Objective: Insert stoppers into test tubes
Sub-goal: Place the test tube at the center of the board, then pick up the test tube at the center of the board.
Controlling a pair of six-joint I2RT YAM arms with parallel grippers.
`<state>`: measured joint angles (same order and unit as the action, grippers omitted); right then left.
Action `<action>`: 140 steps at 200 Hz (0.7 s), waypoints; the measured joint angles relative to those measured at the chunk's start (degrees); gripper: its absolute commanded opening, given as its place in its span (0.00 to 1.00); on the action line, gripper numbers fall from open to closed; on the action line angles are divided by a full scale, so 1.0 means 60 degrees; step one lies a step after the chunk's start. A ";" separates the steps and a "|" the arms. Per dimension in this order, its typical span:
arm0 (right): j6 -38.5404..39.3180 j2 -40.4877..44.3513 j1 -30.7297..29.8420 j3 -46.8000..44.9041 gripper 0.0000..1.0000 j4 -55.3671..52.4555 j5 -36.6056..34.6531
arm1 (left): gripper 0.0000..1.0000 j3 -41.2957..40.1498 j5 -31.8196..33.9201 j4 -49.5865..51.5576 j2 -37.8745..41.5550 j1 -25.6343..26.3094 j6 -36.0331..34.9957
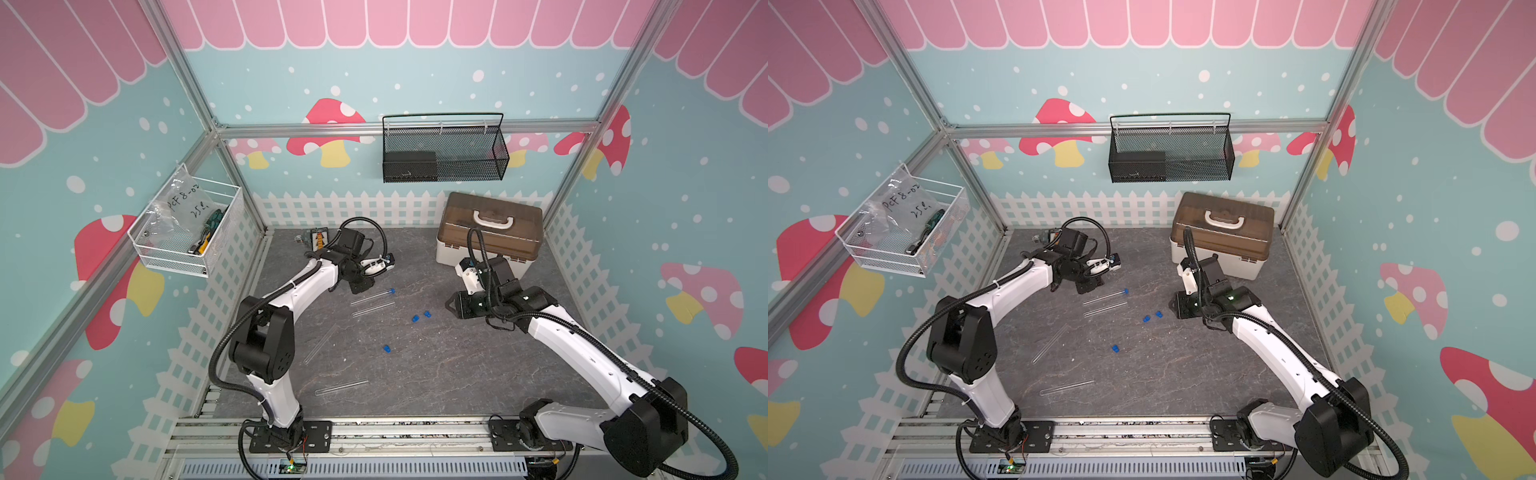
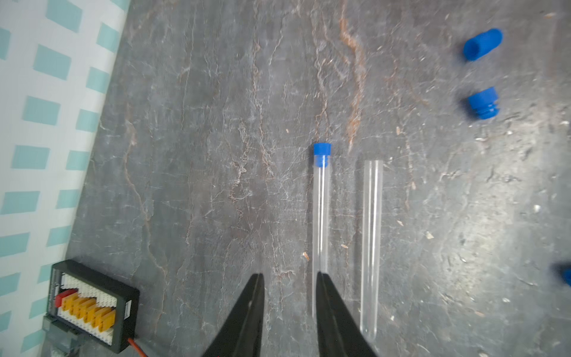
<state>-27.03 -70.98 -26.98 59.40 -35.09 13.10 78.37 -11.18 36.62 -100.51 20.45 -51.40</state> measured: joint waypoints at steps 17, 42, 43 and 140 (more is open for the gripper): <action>0.0004 0.0000 0.0000 -0.0033 0.37 -0.0007 0.0000 | 0.33 -0.0860 -0.0073 -0.0328 0.0532 0.0240 0.0025; 0.0007 0.0000 0.0000 -0.0040 0.37 0.0004 0.0004 | 0.33 -0.1993 -0.0182 -0.0841 0.0874 0.0481 0.0153; 0.0007 0.0000 0.0000 -0.0040 0.37 0.0000 0.0004 | 0.33 -0.2044 -0.0182 -0.0867 0.0878 0.0484 0.0153; 0.0073 0.0000 0.0000 -0.0051 0.37 0.0000 0.0011 | 0.34 -0.2007 -0.0171 -0.1300 -0.0244 0.0692 0.0543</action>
<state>-26.59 -70.98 -26.98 59.09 -35.09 13.17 66.32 -12.21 28.82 -101.97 24.60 -48.14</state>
